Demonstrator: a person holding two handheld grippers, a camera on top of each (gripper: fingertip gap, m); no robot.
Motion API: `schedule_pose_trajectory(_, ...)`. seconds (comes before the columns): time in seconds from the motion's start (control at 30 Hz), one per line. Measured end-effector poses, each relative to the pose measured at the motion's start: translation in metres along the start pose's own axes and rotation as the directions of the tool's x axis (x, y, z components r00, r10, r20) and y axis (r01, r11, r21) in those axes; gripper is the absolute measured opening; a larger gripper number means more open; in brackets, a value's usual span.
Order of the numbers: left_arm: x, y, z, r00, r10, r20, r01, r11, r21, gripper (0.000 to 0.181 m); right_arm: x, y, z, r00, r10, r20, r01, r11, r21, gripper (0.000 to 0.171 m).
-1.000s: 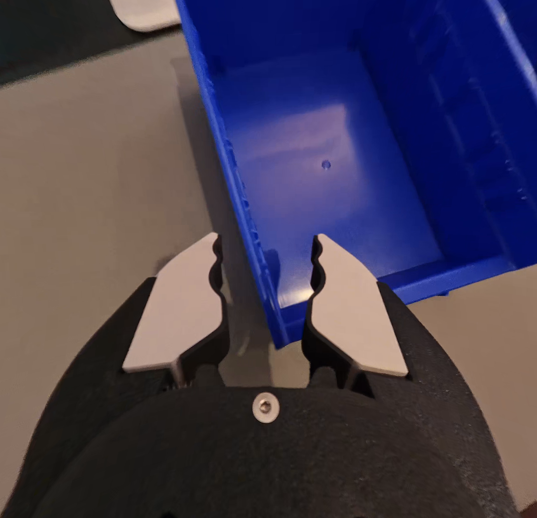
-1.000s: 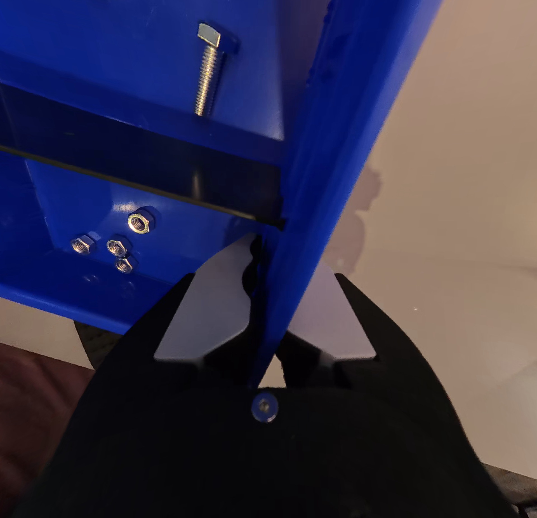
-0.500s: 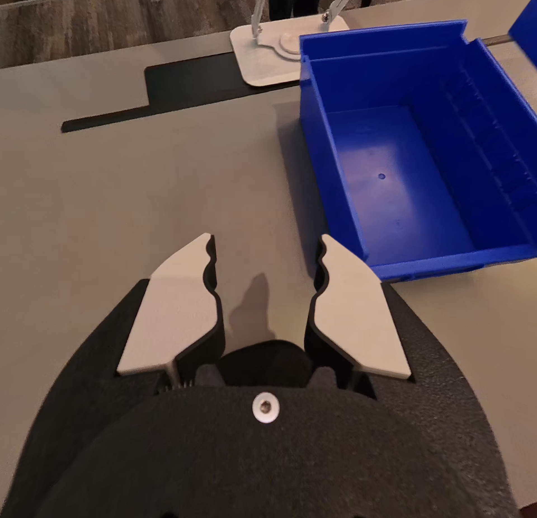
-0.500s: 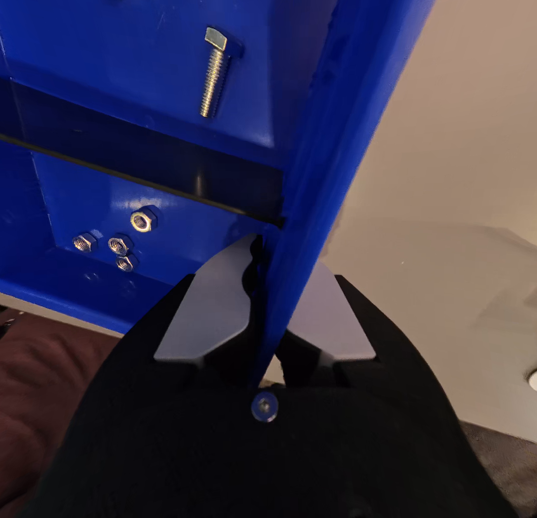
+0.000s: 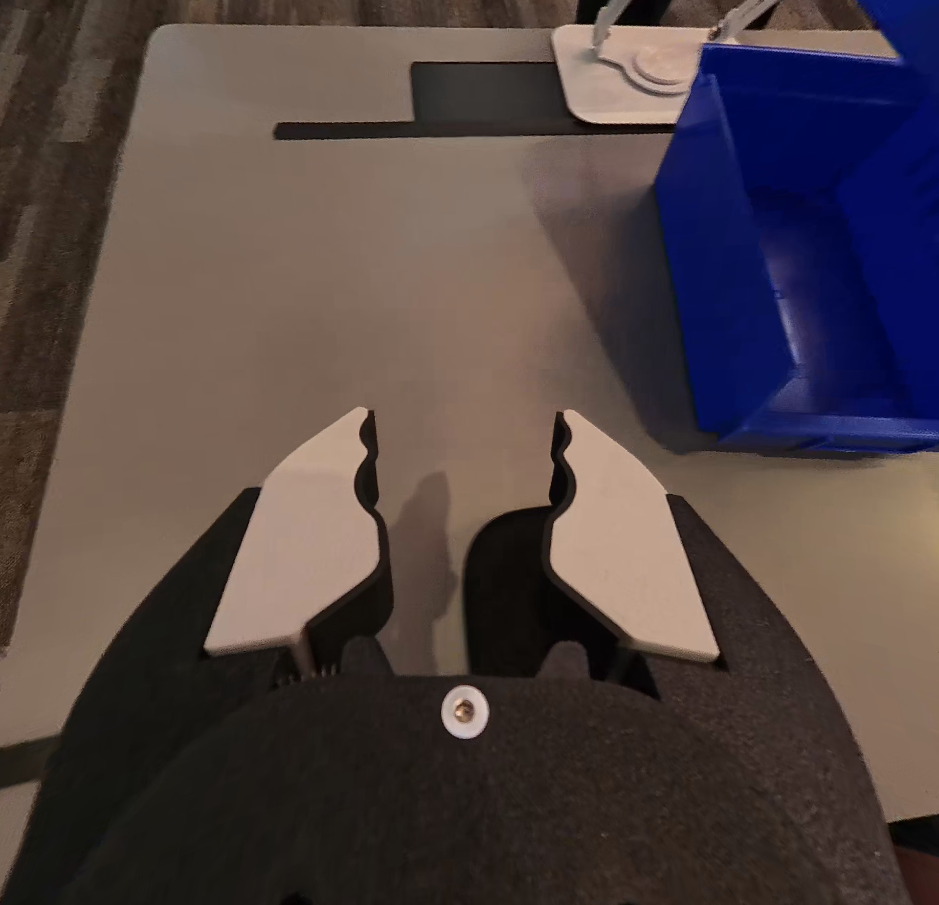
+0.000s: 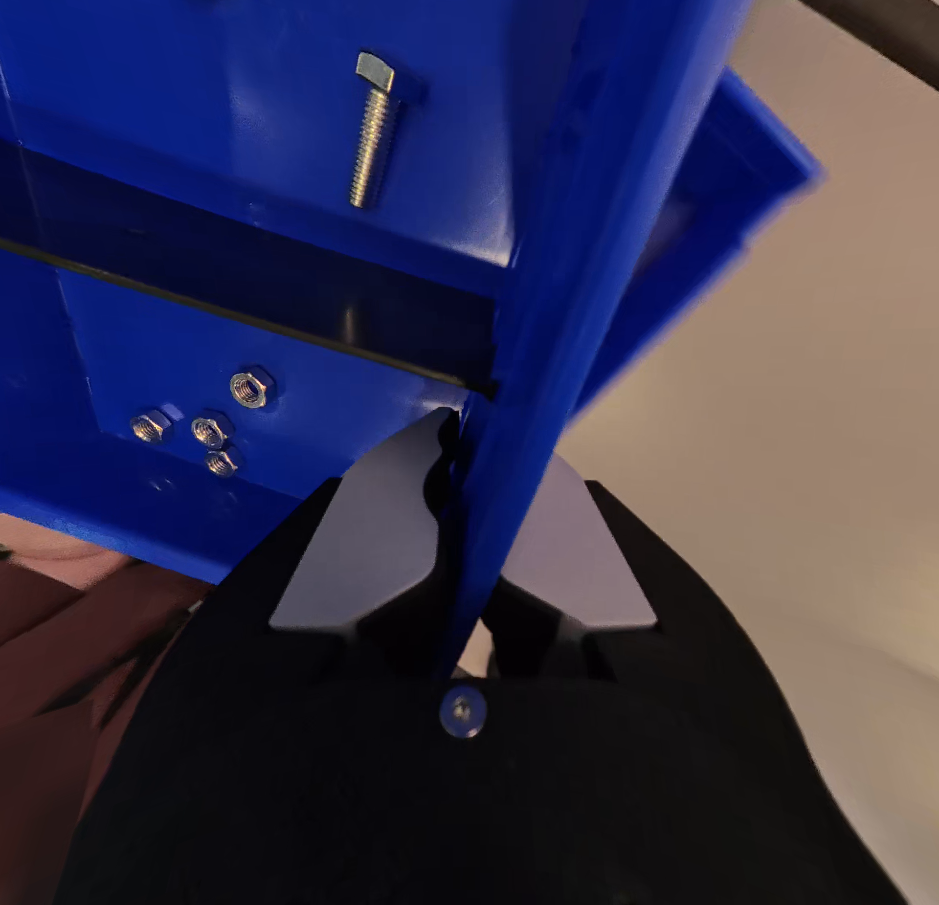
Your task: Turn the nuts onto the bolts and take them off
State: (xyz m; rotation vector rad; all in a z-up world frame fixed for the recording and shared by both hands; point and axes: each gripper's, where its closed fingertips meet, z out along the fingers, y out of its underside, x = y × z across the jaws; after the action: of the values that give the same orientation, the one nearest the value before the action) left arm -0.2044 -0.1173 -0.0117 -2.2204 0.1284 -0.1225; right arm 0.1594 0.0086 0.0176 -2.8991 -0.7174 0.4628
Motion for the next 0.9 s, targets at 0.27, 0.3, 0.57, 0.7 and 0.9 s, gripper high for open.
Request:
schedule_pose_trajectory(0.27,-0.060,0.024,-0.029,0.994,-0.060,0.097,0.060,0.998,-0.002,0.066,-0.129,-0.080,0.076,0.992,-0.116,0.049,0.118,0.992,-0.045,0.005)
schedule_pose_trajectory(0.3,-0.066,0.026,-0.033,0.992,-0.068,0.109,0.068,0.998,0.001,0.066,-0.140,-0.086,0.083,0.992,-0.121,0.047,0.123,0.991,-0.054,0.005)
schedule_pose_trajectory(0.57,-0.113,0.037,-0.065,0.967,-0.114,0.226,0.109,0.993,0.034,0.066,-0.202,-0.119,0.152,0.992,-0.114,0.051,0.118,0.989,-0.090,0.005)
schedule_pose_trajectory(0.7,-0.124,0.037,-0.071,0.957,-0.113,0.268,0.105,0.993,0.045,0.066,-0.211,-0.120,0.186,0.992,-0.121,0.035,0.124,0.987,-0.106,0.005)
schedule_pose_trajectory(0.9,-0.129,0.039,-0.067,0.946,-0.100,0.310,0.093,0.995,0.040,0.066,-0.213,-0.112,0.222,0.998,-0.066,0.019,0.068,0.990,-0.125,0.004)
